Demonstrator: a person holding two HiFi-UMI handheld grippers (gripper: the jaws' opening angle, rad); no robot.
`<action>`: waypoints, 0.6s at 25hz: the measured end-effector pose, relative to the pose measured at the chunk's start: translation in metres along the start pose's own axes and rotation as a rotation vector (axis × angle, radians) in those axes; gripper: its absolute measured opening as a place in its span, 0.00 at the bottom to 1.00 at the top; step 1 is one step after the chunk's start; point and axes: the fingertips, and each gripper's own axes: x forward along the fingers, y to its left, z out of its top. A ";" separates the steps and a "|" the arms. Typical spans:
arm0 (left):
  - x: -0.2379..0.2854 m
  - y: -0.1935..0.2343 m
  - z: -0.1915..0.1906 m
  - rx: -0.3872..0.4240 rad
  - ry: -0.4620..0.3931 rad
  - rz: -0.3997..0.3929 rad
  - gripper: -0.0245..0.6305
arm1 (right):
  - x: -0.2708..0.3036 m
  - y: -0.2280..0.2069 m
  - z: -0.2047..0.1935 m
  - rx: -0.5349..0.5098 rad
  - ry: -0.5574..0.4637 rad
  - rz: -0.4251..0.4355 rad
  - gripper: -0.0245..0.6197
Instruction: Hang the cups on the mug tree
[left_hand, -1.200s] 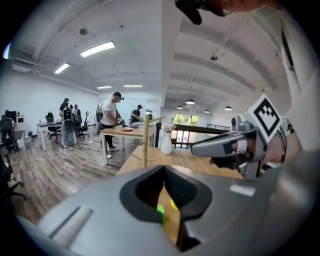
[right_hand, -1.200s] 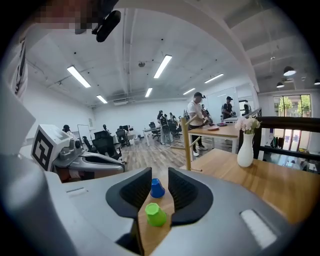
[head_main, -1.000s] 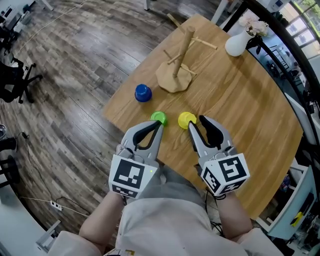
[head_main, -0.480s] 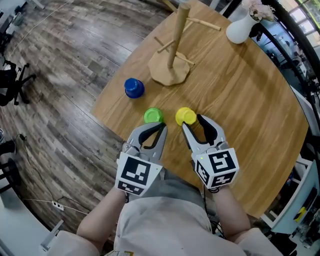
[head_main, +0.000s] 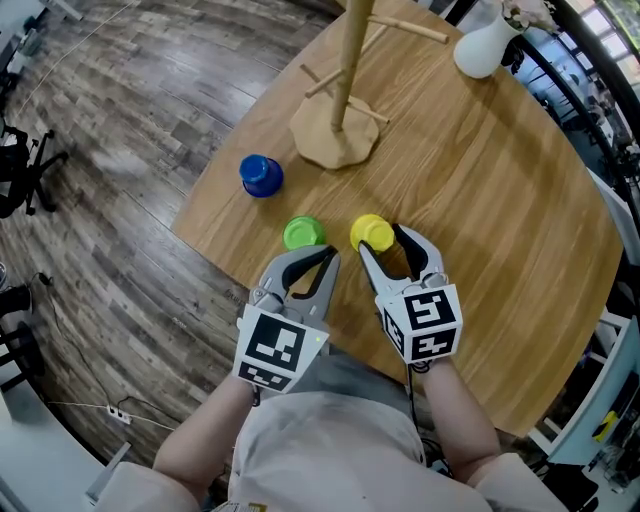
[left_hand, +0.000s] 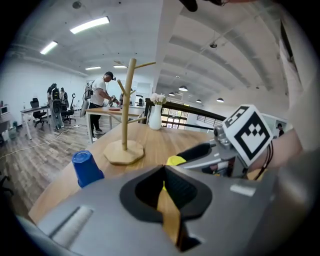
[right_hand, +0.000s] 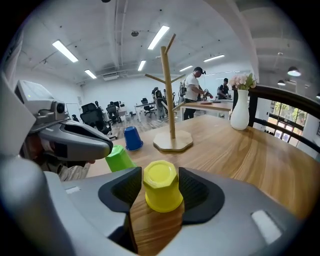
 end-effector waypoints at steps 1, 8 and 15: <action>0.001 0.000 0.000 0.000 0.001 0.001 0.04 | 0.002 -0.001 -0.003 0.001 0.006 0.001 0.41; 0.006 0.003 -0.005 -0.024 0.023 0.010 0.04 | 0.006 -0.008 -0.002 -0.002 0.006 0.007 0.39; -0.009 0.001 0.025 -0.013 0.018 0.024 0.04 | -0.016 -0.006 0.040 0.021 -0.035 0.044 0.39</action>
